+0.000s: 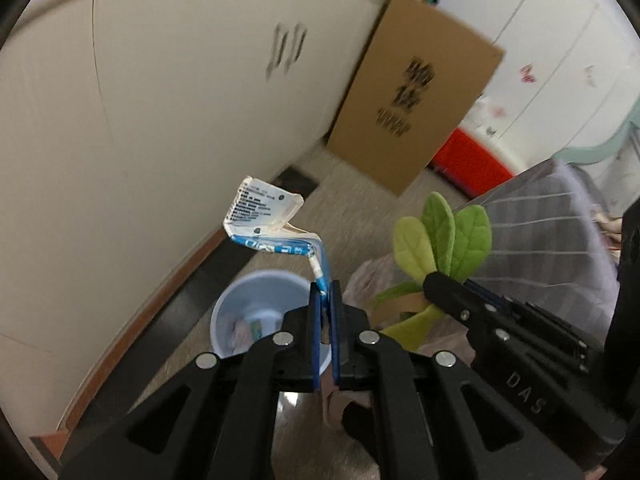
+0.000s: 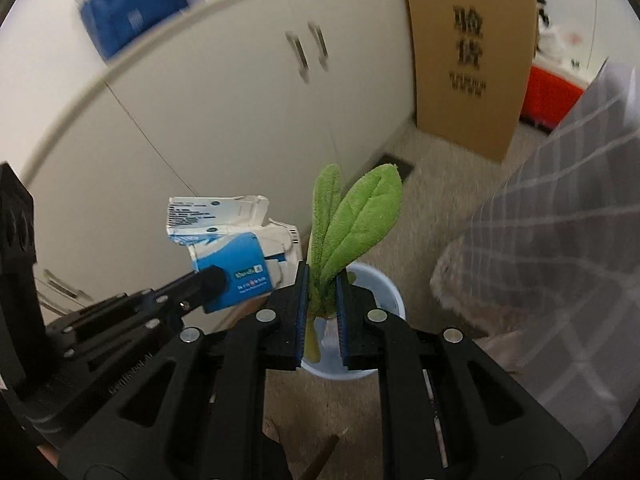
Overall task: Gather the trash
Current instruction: 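Carry both items to the wastebasket and open the left tool over it, then open the right tool over the wastebasket to drop the green leaf toy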
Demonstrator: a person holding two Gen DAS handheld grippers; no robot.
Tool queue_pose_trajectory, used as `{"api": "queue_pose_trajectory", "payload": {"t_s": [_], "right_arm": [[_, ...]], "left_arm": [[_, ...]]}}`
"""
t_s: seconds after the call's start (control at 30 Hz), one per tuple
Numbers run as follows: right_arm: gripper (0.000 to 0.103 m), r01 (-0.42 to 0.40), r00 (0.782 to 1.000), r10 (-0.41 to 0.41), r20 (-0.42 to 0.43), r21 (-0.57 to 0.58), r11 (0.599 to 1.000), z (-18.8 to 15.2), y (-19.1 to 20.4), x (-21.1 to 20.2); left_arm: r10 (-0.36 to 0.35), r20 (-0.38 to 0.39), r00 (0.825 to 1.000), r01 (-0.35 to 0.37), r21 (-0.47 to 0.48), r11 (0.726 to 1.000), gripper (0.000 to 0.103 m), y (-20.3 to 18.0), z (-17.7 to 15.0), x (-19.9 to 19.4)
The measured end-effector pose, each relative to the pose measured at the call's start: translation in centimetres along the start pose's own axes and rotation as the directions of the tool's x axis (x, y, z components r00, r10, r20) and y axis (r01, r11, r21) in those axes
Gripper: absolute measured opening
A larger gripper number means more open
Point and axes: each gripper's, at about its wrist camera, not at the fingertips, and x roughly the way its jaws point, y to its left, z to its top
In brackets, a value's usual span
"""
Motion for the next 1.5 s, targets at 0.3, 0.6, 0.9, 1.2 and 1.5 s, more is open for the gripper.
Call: {"api": "queue_pose_trajectory", "payload": {"t_s": [0.3,0.6,0.9,1.2,1.5], "right_arm": [[0.013,0.037,0.994,-0.033,-0.103,0.038,0.999,-0.8,-1.4,5.6],[0.013,0.031,0.992,-0.025,-0.127,0.040,0.999,-1.4,-1.2,6.6],[0.013,0.011,0.995,-0.009,-0.101,0.023,1.000,-0.6,-0.1,5.9],[0.017,-0.013,0.999,0.012,-0.048,-0.015,1.000,1.0,1.2,5.0],[0.056,-0.018,1.000,0.018,-0.012,0.020,1.000,1.7,0.8,3.2]], "left_arm": [[-0.012,-0.130,0.991,-0.006,-0.133,0.991,0.056,3.7,-0.3,6.9],[0.065,-0.113,0.991,-0.076,-0.091,0.993,0.056,3.8,-0.9,6.7],[0.077,-0.088,0.993,-0.086,-0.098,0.992,0.058,4.1,-0.7,5.5],[0.158,-0.047,0.986,-0.163,-0.138,0.977,0.064,5.1,0.1,3.6],[0.184,-0.002,0.983,-0.181,-0.202,0.963,0.072,6.2,0.9,0.8]]}}
